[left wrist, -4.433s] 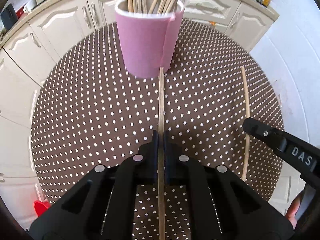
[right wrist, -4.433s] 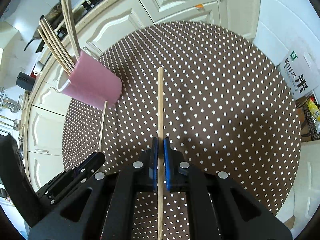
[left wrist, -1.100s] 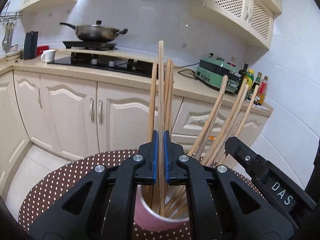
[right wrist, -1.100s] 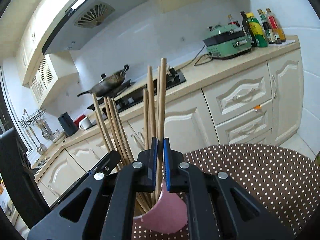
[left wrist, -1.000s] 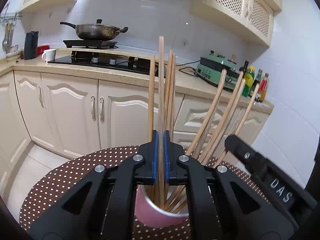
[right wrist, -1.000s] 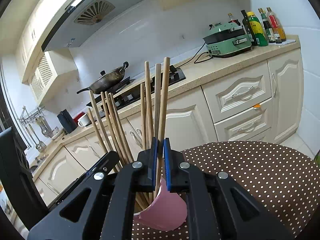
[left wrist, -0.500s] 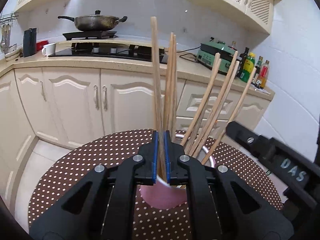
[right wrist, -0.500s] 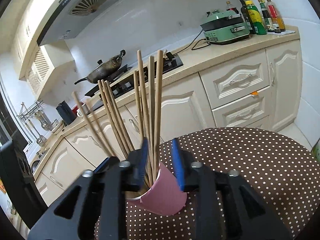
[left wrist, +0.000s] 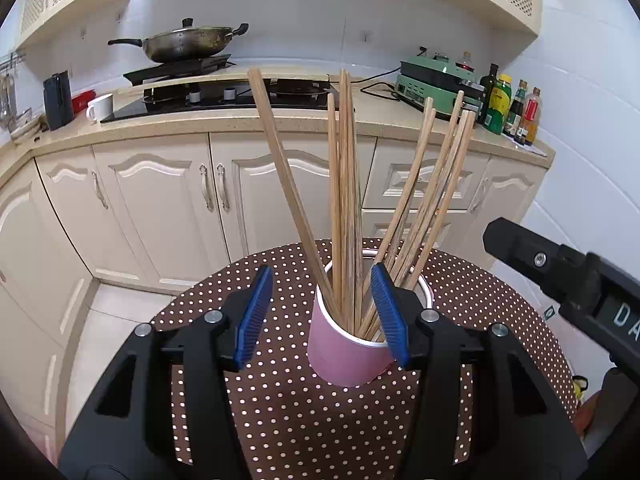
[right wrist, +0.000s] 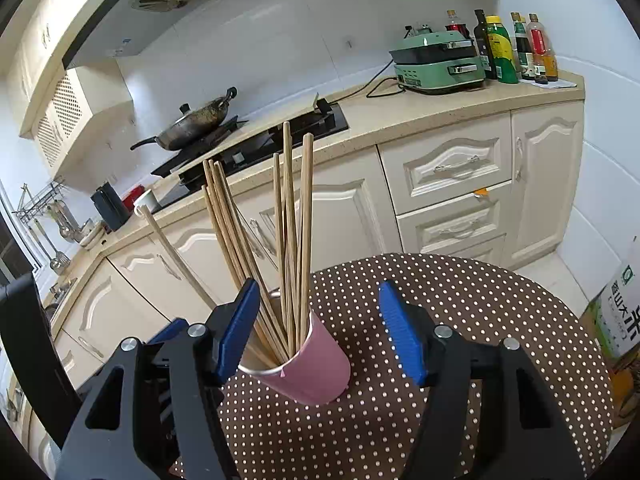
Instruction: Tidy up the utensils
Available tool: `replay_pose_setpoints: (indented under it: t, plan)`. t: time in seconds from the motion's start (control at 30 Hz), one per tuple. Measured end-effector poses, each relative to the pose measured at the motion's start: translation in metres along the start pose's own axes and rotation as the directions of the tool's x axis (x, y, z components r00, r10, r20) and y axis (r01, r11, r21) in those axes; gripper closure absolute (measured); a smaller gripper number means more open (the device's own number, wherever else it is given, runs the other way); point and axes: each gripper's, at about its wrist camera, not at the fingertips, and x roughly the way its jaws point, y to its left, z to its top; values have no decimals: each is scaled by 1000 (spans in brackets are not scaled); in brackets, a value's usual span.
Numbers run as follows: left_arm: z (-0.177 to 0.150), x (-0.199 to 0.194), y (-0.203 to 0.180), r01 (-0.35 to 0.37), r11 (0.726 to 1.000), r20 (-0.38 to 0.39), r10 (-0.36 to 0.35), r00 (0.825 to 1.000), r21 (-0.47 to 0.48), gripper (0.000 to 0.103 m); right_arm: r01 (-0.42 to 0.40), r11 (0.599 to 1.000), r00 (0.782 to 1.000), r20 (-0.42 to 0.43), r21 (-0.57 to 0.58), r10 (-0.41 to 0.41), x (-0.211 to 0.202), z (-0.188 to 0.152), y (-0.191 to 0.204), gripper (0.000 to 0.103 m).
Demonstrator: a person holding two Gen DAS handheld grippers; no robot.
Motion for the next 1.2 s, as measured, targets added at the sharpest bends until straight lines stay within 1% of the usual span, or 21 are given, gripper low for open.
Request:
replay_pose_setpoints:
  t: [0.13,0.43,0.53,0.67,0.87,0.93,1.03,1.2]
  plan:
    - [4,-7,1,0,1000,-10,0,1000,12,52,22,1000,1000,-11,-11,-22,-8,1,6,43]
    - [13,-40,7,13,999,-42,-11,999,45,52,77,996,996,-30,-54,-78,-33,2,23,41]
    - [14,-55,12,32,998,-58,-29,998,57,52,103,992,994,-39,-68,-106,-47,-2,32,40]
    - [14,-80,15,58,993,-61,-52,997,100,52,123,989,991,-42,-80,-127,-65,-8,42,39]
    - [8,-116,20,70,990,-64,-63,996,119,50,138,986,989,-46,-95,-143,-92,-19,56,37]
    - [6,-128,19,73,990,-58,-67,996,121,47,139,985,989,-46,-97,-144,-102,-24,61,36]
    - [1,-150,18,65,989,-29,-61,998,131,46,137,985,989,-40,-103,-141,-118,-30,65,34]
    - [-9,-183,14,46,991,12,-48,999,125,44,132,984,991,-5,-117,-133,-147,-42,70,32]
